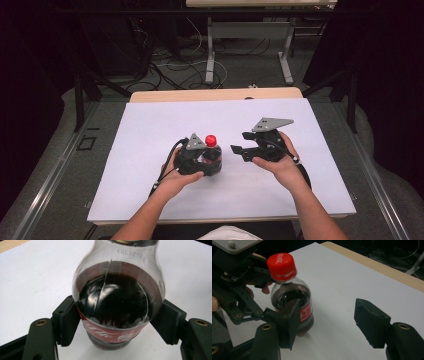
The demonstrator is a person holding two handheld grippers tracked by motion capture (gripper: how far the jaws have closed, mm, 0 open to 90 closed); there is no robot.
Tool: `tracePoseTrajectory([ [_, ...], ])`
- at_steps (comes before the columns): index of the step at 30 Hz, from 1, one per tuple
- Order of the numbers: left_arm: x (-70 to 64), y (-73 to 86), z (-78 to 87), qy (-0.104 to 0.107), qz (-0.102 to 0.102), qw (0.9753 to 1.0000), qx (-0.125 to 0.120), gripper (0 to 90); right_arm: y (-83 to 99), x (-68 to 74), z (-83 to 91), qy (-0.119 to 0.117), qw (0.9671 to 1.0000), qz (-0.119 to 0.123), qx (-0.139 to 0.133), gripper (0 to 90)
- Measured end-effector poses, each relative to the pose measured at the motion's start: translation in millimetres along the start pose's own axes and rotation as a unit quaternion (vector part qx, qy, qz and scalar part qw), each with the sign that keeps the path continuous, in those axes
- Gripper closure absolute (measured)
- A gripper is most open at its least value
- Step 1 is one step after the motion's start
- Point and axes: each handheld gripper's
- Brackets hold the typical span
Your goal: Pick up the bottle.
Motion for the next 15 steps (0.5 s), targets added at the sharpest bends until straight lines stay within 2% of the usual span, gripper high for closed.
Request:
tracePoseTrajectory([
  [4,0.9,-0.5,2.1,-0.003,-0.002,1.0000,0.001,29.6,-9.0,6.6,-0.9,-0.008,0.9999,0.008,0.004,38.1],
  [8,0.8,-0.4,3.6,-0.002,0.002,1.0000,-0.001,29.6,-16.7,9.6,-0.4,-0.005,0.9998,0.019,0.008,38.3],
  [13,0.6,-0.3,3.8,-0.002,0.002,1.0000,-0.002,29.6,-21.3,12.1,-0.6,0.003,0.9996,0.016,0.021,38.6],
  [15,0.4,-0.5,3.4,-0.001,-0.001,1.0000,-0.002,29.6,-23.6,13.4,-1.0,-0.004,0.9997,0.011,0.020,38.7],
])
Point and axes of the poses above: each handheld gripper's, and its own axes: z roughly backward along the jaws, y roughly out of its underside, x roughly to its left, and after that the axes turned 4 degrees about x, right-handed
